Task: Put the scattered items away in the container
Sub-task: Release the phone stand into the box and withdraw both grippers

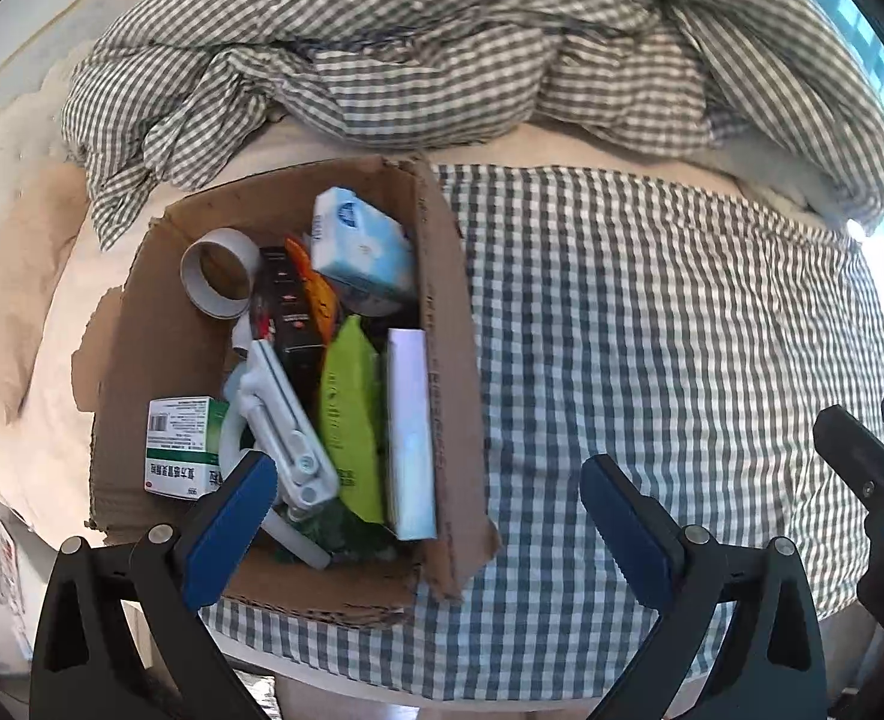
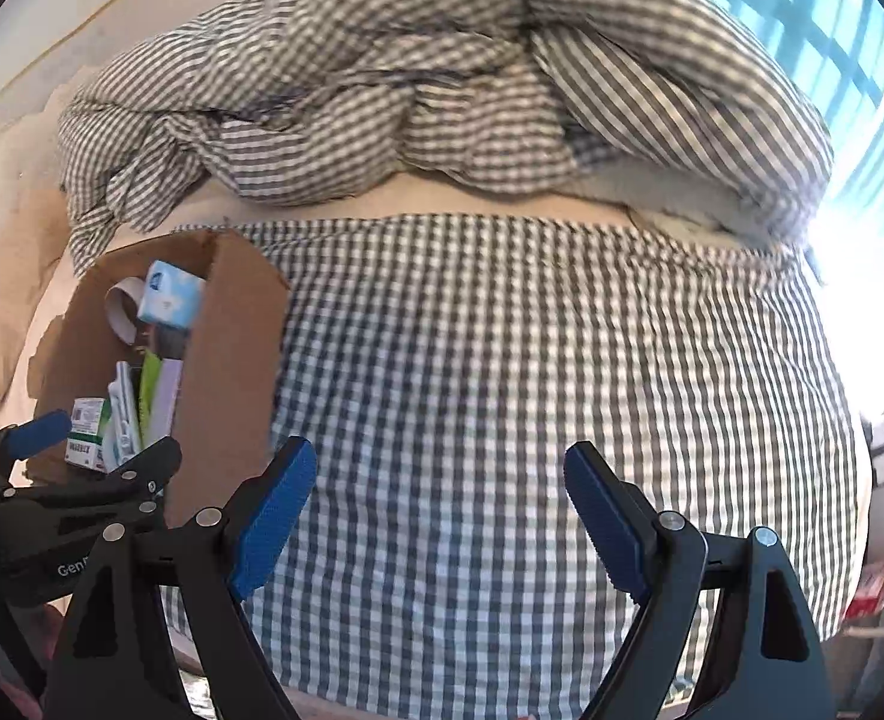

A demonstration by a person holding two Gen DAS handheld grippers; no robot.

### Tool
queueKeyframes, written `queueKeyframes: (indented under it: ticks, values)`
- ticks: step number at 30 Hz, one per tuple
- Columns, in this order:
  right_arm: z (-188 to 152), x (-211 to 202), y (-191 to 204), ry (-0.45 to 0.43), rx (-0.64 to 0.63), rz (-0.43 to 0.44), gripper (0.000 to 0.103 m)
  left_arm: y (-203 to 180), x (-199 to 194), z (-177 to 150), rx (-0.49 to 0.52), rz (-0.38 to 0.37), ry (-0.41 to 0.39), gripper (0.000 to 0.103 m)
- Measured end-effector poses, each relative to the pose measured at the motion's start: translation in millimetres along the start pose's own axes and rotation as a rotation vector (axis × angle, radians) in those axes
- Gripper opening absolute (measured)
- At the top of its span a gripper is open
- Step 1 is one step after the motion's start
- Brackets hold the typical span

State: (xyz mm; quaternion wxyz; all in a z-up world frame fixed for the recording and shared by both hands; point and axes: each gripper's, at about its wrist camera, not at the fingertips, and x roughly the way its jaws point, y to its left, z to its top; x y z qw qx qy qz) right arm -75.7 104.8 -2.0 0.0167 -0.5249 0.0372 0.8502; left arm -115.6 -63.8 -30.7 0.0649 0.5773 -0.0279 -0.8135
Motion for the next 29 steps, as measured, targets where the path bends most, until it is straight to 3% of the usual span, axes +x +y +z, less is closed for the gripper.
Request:
queueKeyframes:
  ticks: [12,17,24,29]
  values:
    - [-17.0,7.2,-12.7,0.030,-0.002,0.027,0.085,-0.1,2.9,-1.6,-0.032,0.028,0.015,0.103]
    - [-17.5,9.3,-12.0,0.035,-0.011,0.029,0.085,8.2,9.2,-0.5,-0.082,-0.014,0.039,0.103]
    - [-18.6,14.5,-9.3,0.041,-0.018,0.019,0.085,27.5,20.8,-0.5,-0.215,-0.158,0.045,0.103]
    - [-19.9,19.2,-11.2,0.053,-0.013,0.017,0.085,27.5,18.1,-2.3,-0.195,-0.124,0.035,0.103]
